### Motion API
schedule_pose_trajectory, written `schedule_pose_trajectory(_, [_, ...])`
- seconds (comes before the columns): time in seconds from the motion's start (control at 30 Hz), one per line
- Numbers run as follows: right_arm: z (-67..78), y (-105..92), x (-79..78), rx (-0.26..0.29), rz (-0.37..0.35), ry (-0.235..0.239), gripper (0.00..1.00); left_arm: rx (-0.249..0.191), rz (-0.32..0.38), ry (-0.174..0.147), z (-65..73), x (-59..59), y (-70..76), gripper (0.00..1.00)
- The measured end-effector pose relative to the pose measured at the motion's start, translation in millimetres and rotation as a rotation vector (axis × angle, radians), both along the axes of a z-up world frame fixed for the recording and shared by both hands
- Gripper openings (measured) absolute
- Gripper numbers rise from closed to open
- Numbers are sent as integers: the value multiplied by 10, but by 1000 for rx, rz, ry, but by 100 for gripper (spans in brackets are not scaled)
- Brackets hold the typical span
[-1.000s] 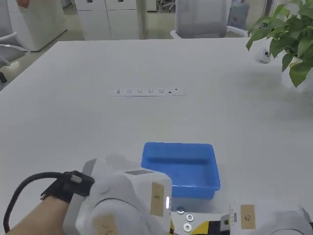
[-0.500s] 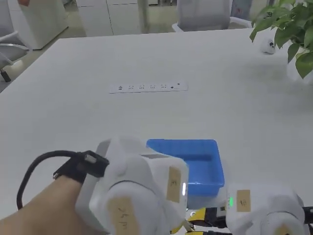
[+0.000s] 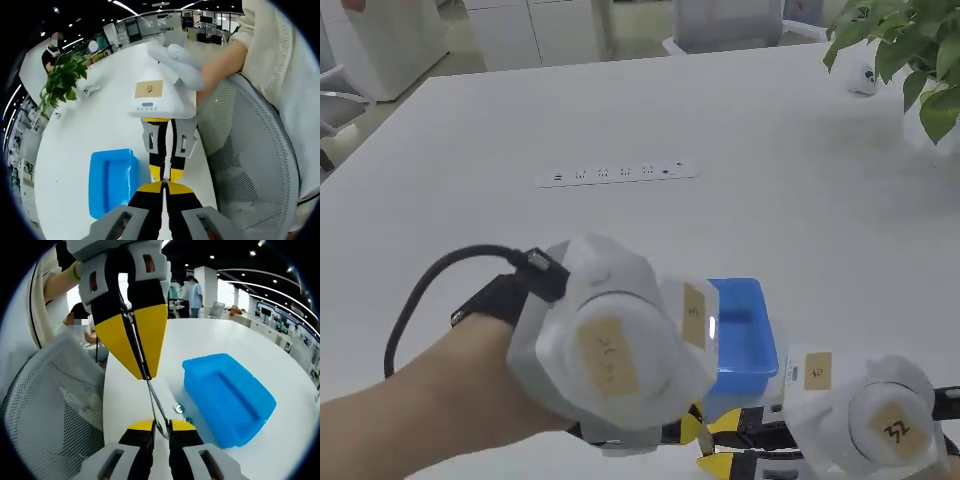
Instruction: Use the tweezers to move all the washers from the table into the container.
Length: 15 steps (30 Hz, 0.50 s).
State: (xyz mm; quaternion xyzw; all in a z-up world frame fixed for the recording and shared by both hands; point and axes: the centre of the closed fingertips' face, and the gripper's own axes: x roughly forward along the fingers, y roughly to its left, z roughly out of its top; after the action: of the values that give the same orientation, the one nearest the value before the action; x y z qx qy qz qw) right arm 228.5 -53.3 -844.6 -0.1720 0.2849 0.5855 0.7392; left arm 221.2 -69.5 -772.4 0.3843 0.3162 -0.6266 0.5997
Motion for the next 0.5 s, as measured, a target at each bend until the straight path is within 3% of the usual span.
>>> schedule_pose_trajectory(0.1, [10,-2,41,-5,3,14,8,17,-8,14,1,98,-39,0])
schedule_pose_trajectory(0.23, [141,72,37,-1,41,11,8,32,-24,80,-3,106,-103,0])
schedule_pose_trajectory(0.3, [139,74,55,-24,48,-7,7,34,-26,90,-18,117,-130,0])
schedule_pose_trajectory(0.33, [89,22,79,-76,70,-43,5,36,-28,98,-32,108,-137,0])
schedule_pose_trajectory(0.37, [84,58,44,-59,62,-14,4,29,-26,92,-41,114,-144,0])
schedule_pose_trajectory(0.43, [77,46,55,-50,31,38,3,-33,-1,114,-48,99,-179,0])
schedule_pose_trajectory(0.47, [77,45,59,-45,34,37,3,-80,57,158,-40,96,-179,0])
schedule_pose_trajectory(0.5, [78,39,88,-42,16,26,3,-118,90,180,-28,101,-173,5])
